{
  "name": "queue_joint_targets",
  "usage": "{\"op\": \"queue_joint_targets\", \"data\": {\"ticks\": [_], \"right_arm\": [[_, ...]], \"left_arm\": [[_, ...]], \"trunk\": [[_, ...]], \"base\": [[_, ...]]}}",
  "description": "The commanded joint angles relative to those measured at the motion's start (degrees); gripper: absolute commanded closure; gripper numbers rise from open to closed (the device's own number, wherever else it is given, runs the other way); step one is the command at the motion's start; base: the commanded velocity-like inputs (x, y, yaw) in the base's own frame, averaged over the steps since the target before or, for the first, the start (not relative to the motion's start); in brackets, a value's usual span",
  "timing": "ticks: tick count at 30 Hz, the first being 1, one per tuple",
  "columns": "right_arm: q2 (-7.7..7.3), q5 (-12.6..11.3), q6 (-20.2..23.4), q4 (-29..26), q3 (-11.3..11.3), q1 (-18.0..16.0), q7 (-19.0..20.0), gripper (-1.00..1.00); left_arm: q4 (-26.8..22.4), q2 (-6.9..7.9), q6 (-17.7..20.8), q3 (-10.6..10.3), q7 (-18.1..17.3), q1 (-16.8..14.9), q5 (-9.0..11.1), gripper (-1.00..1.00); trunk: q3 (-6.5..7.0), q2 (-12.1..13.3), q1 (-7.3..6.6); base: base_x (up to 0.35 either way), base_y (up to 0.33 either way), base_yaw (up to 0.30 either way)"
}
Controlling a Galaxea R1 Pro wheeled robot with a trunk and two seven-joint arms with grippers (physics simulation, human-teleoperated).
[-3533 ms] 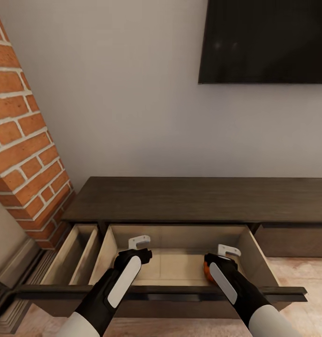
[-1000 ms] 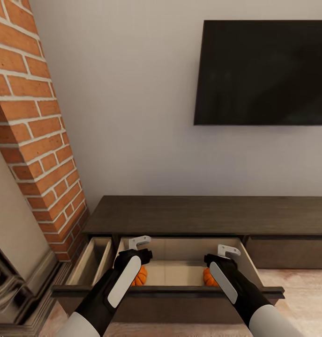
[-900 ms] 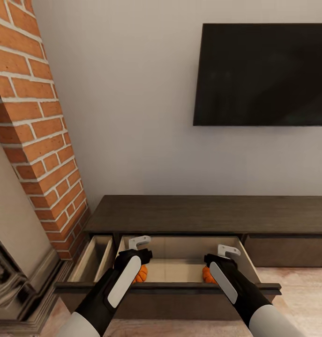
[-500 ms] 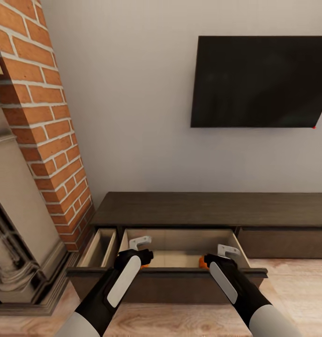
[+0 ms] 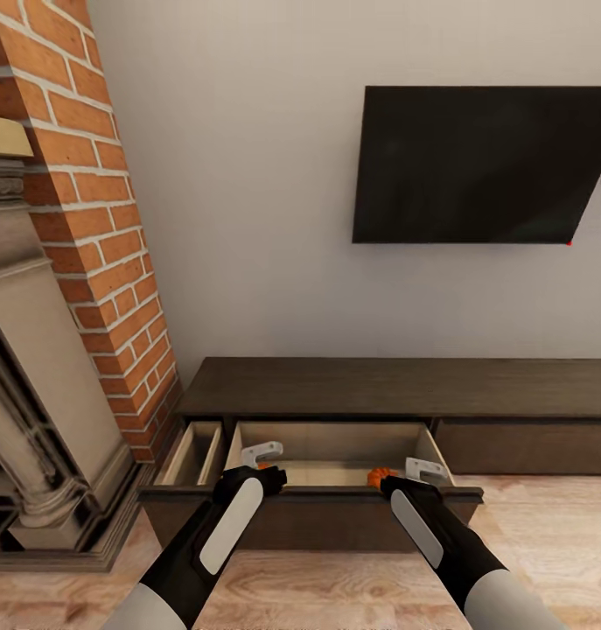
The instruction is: Place each of the two pumpkins and all three candles from the living room inside a cabinet in the living room (use any cabinet), then make sure every cabinet is closed, and position the cauldron so it is next to a table in the living room.
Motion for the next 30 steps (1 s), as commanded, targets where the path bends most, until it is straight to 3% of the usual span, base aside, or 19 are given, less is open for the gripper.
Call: {"op": "queue_joint_targets", "data": {"ticks": [1,7,27,30], "right_arm": [[-0.08,-0.4,0.2,-0.1,0.3,-0.1,-0.5,-1.0],[-0.08,-0.4,0.2,-0.1,0.3,-0.1,-0.5,-1.0],[-0.15,-0.4,3.8,-0.1,0.4,-0.1,-0.4,-1.0],[-0.19,-0.4,5.7,0.0,0.3,-0.1,0.0,-1.0]], "left_arm": [[-0.1,0.01,0.0,-0.1,0.6,0.0,0.5,-1.0],[-0.1,0.01,0.0,-0.1,0.5,0.0,0.5,-1.0],[-0.1,0.01,0.0,-0.1,0.5,0.0,0.7,-1.0],[-0.1,0.0,0.0,-0.2,0.5,0.0,1.7,-1.0]], "trunk": [[0.12,0.4,-0.25],[1.2,2.8,-1.57],[1.2,2.8,-1.57],[1.2,2.8,-1.57]], "base": [[-0.188,0.0,0.0],[-0.274,0.047,0.0],[-0.314,0.036,0.0],[-0.317,0.0,0.0]]}}
